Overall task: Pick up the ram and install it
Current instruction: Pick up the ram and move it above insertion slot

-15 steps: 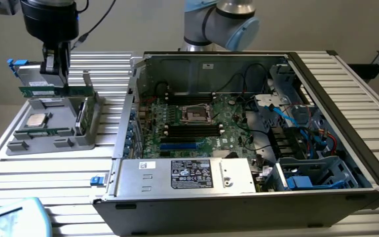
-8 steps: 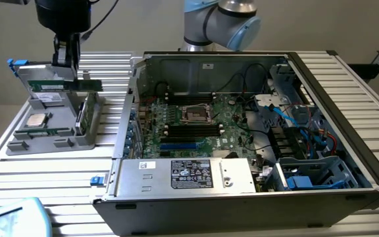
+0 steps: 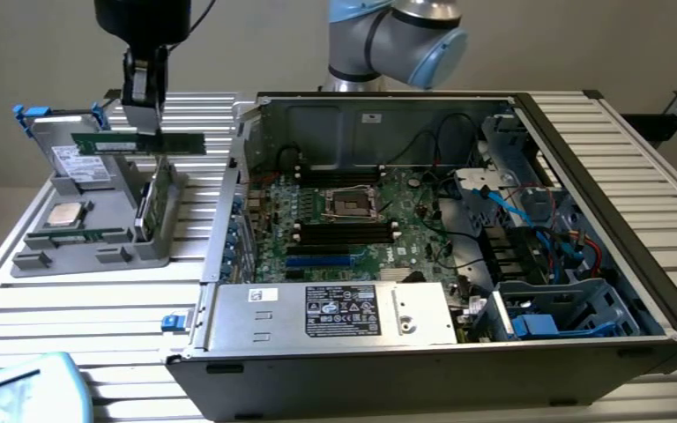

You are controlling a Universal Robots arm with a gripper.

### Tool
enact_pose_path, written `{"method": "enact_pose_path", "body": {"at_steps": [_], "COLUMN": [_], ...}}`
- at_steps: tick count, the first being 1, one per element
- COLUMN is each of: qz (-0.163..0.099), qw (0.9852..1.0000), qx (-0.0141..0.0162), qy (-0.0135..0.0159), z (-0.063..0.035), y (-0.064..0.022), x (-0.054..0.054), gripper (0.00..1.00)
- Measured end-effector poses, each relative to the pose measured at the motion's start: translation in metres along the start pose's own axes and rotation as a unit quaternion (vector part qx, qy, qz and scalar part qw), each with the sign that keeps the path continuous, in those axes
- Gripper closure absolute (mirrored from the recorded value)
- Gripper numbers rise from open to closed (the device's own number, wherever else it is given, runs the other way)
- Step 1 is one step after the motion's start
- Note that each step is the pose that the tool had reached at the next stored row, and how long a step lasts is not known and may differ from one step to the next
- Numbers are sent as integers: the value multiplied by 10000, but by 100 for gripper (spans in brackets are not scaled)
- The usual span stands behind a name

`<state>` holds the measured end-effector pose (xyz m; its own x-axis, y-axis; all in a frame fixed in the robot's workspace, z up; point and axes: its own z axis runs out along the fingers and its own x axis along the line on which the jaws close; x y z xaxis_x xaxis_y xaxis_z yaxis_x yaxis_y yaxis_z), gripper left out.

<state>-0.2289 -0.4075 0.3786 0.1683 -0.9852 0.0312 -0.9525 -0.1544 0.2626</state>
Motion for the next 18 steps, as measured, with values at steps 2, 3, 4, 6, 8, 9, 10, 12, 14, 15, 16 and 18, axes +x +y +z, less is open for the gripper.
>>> {"method": "enact_pose_path", "body": {"at_steps": [2, 3, 4, 6, 8, 9, 10, 12, 14, 15, 16, 18], "qz": [1, 0, 0, 0, 0, 0, 0, -1, 0, 0, 0, 0], "qw": [10000, 10000, 10000, 10000, 10000, 10000, 10000, 10000, 10000, 10000, 10000, 10000], "qx": [-2, -2, -3, -4, -5, -5, -4, -4, -5, -5, -5, -4], "qy": [0, -1, -1, -1, -1, -1, -1, -1, -1, 0, -1, -1], "z": [-43, -64, -84, -124, -161, -177, -192, -224, -253, -269, -283, -311], "y": [-74, -114, -154, -238, -323, -364, -406, -491, -573, -614, -657, -745], "x": [15, 23, 31, 48, 64, 72, 80, 95, 110, 119, 126, 142], "gripper": [85, 85, 85, 85, 85, 85, 85, 85, 85, 85, 85, 85]}}
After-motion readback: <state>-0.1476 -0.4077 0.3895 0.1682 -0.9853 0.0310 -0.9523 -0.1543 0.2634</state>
